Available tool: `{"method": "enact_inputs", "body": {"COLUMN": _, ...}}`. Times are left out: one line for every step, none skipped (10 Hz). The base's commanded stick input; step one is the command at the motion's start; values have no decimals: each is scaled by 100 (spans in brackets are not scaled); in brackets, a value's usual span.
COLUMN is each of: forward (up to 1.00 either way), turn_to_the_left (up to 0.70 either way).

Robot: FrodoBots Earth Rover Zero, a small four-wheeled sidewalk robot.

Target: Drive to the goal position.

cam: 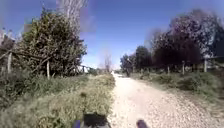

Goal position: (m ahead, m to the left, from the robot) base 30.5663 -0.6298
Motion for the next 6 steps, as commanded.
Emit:
{"method": "enact_inputs", "body": {"forward": 50, "turn_to_the_left": 0}}
{"method": "enact_inputs", "body": {"forward": 50, "turn_to_the_left": 0}}
{"method": "enact_inputs", "body": {"forward": 50, "turn_to_the_left": 0}}
{"method": "enact_inputs", "body": {"forward": 50, "turn_to_the_left": -5}}
{"method": "enact_inputs", "body": {"forward": 50, "turn_to_the_left": -50}}
{"method": "enact_inputs", "body": {"forward": 50, "turn_to_the_left": -48}}
